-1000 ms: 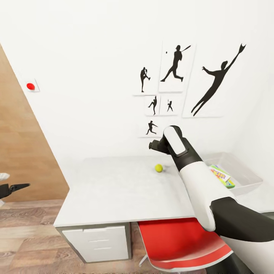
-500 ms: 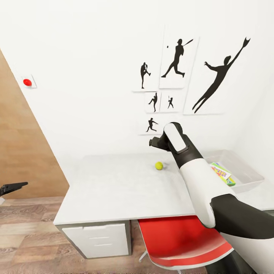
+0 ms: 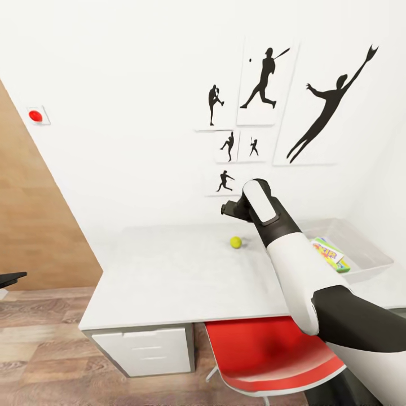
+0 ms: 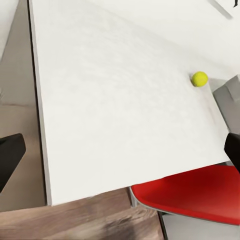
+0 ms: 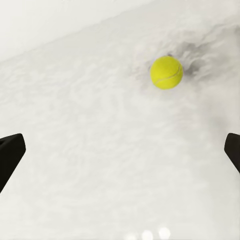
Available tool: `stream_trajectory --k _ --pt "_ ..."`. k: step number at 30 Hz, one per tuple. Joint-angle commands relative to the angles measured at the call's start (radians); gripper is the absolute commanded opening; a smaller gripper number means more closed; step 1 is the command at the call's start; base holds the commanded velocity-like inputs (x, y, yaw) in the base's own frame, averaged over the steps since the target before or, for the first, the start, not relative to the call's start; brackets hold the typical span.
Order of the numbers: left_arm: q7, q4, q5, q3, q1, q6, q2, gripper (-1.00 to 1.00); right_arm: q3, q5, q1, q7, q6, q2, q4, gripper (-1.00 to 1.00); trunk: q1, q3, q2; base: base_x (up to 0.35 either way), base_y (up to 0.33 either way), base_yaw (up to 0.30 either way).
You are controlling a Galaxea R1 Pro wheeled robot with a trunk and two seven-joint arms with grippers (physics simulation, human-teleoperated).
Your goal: Put all the toys in the child's room - the three board games (two on the bed and one on the table), the two jigsaw puzzles on the table, and the tennis ball on the table - inside the toy box on the table in the child's room.
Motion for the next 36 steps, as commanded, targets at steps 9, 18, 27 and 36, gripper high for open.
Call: stream_trajectory --k 9,18,27,36 --pt "-0.008 0.0 -0.01 0.003 -0.002 0.01 0.003 1.0 0.001 -0.008 -0.003 -0.011 0.001 -0.003 -0.001 1.0 0.001 -0.017 -0.002 0.0 0.0 0.0" --pt "-0.008 0.0 -0.009 0.003 -0.002 0.01 0.022 1.0 0.001 -0.008 -0.005 -0.013 0.001 -0.006 -0.003 1.0 0.001 -0.032 -0.002 0.0 0.0 0.0" --pt "-0.008 0.001 -0.008 0.003 -0.002 0.011 0.034 1.0 0.002 -0.008 -0.016 -0.011 0.001 -0.009 -0.002 1.0 0.001 -0.047 -0.002 0.0 0.0 0.0" --pt "-0.008 0.001 -0.008 0.003 -0.002 0.011 0.035 1.0 0.003 -0.008 -0.017 -0.011 0.001 -0.01 -0.001 1.0 0.001 -0.062 -0.002 0.0 0.0 0.0"
